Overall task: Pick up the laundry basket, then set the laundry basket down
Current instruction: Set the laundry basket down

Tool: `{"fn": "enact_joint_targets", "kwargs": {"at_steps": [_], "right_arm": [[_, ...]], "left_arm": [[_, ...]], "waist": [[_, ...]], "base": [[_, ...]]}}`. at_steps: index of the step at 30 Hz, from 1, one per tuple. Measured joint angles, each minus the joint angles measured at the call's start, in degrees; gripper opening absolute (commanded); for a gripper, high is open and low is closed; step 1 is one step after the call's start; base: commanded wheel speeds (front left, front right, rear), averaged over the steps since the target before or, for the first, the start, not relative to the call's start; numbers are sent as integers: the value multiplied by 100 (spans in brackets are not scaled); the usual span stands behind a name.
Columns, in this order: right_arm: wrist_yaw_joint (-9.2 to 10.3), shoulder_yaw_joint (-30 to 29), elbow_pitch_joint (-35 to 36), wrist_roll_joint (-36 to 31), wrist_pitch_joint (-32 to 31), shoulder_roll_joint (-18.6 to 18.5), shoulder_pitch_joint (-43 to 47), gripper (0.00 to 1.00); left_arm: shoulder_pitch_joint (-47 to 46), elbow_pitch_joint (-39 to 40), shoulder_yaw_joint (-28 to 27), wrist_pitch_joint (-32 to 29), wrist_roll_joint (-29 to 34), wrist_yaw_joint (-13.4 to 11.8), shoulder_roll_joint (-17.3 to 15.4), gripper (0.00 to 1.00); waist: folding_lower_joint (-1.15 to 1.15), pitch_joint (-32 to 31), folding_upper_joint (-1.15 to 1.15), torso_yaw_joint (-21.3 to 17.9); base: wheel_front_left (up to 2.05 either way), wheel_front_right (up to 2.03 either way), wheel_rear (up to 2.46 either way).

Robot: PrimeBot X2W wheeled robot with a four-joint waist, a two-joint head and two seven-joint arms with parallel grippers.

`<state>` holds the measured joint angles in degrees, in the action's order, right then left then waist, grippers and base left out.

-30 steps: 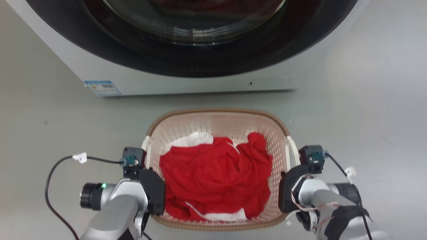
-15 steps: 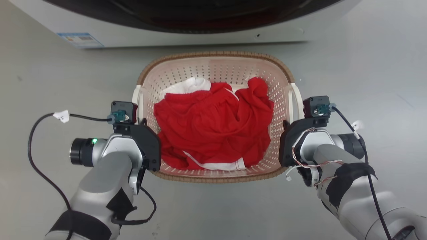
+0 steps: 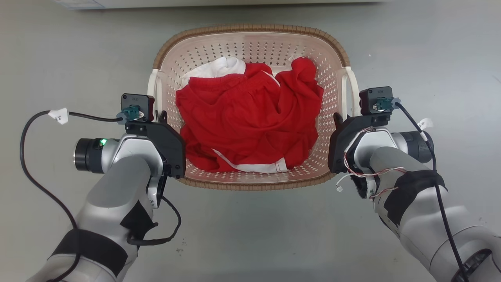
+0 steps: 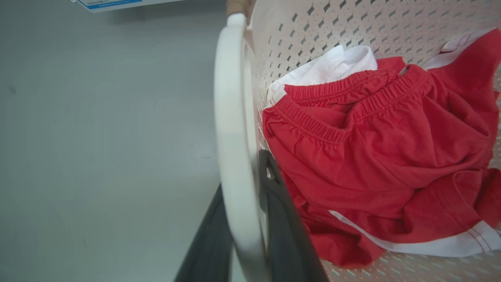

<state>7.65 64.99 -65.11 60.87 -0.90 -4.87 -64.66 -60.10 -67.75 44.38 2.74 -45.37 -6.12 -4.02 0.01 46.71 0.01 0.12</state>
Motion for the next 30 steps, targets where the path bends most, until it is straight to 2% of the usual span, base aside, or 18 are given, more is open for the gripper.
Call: {"fn": "enact_joint_targets", "kwargs": {"at_steps": [5,6,7,8,9,10,11,30], "right_arm": [[0,22,-2,-5,67,1,-57,0],[1,23,-4,-9,110,1,-76,13],[1,22,-10,-9,143,1,-94,36],[13,23,-19,-18,185,1,-109,67],[15,32,-19,-42,220,3,-128,67],[14,41,-20,-48,257,16,-152,100],[14,41,-26,-49,300,46,-175,100],[5,80,-252,-82,634,124,-258,100]], "left_arm": [[-67,-65,1,88,8,0,10,0],[-90,-71,0,100,9,0,11,0],[-111,-79,0,143,10,0,12,24],[-132,-86,0,180,16,-1,12,46],[-158,-98,1,191,18,-24,18,46],[-179,-109,2,192,29,-43,35,81],[-191,-114,2,205,44,-42,55,100],[-231,-304,38,401,68,-42,138,100]], "waist": [[0,98,0,10],[0,110,0,10],[0,121,0,9],[-1,133,0,7],[0,143,0,6],[0,152,-1,4],[0,160,-1,2],[-1,24,-1,-20]], "base": [[0,0,0],[0,0,0],[0,0,0],[0,0,0],[0,0,0],[0,0,0],[0,0,0],[0,0,0]]}}
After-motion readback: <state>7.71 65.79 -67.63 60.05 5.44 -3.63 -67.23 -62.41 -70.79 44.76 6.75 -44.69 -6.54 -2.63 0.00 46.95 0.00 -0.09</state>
